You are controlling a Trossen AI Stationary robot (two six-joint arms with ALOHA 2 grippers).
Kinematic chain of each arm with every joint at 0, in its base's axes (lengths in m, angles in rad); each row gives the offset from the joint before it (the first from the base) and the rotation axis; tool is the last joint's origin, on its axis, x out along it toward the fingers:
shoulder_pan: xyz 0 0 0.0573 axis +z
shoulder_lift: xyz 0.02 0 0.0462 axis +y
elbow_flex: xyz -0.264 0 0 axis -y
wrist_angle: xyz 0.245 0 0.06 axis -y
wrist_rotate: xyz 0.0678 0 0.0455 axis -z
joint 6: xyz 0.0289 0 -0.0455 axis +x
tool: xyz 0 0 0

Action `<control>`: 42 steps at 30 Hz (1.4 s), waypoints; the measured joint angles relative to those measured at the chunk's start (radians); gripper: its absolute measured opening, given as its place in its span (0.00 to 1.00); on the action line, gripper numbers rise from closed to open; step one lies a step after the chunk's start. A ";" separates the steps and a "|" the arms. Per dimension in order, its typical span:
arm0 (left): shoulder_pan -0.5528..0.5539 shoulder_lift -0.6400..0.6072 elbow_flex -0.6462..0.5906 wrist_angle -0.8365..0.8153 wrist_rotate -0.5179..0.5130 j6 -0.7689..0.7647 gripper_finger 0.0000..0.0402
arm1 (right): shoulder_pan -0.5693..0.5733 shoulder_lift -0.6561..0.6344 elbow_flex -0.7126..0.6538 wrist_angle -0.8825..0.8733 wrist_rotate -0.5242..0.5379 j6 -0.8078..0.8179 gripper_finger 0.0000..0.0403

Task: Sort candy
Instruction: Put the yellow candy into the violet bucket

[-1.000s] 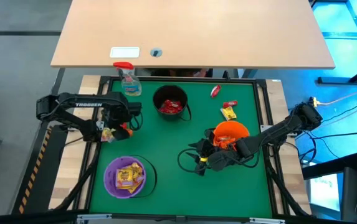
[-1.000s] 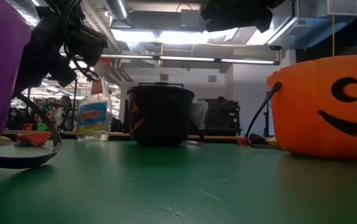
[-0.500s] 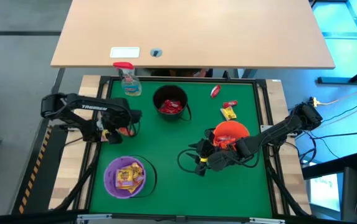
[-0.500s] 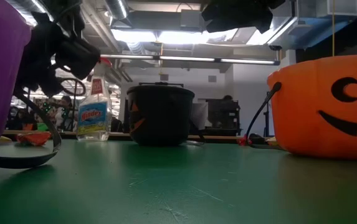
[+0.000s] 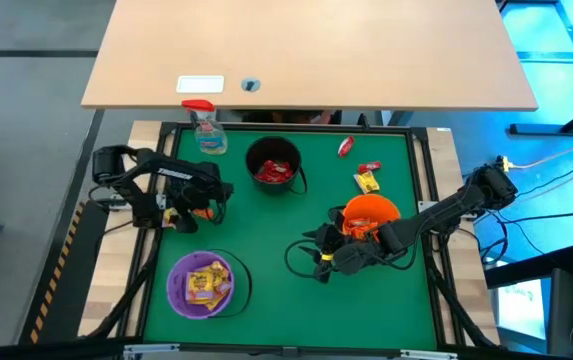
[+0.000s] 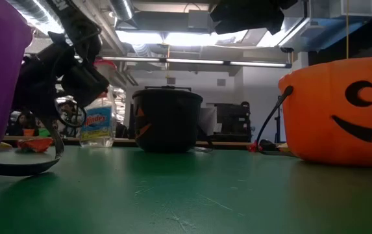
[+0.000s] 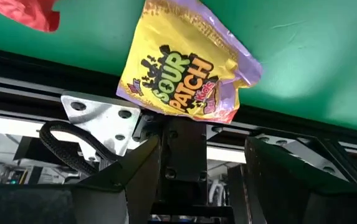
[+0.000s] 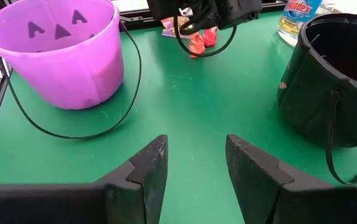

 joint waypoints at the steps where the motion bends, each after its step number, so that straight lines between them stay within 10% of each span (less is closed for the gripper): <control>1: 0.000 0.006 0.000 0.000 -0.001 0.000 0.55 | 0.000 0.000 0.000 0.000 0.000 0.000 0.39; 22: -0.159 -0.236 0.040 -0.029 0.027 -0.294 0.55 | 0.000 0.000 0.000 0.001 0.012 -0.004 0.39; 42: -0.178 -0.010 0.016 0.011 0.035 -0.073 0.55 | 0.000 0.000 0.000 0.010 0.000 0.003 0.39</control>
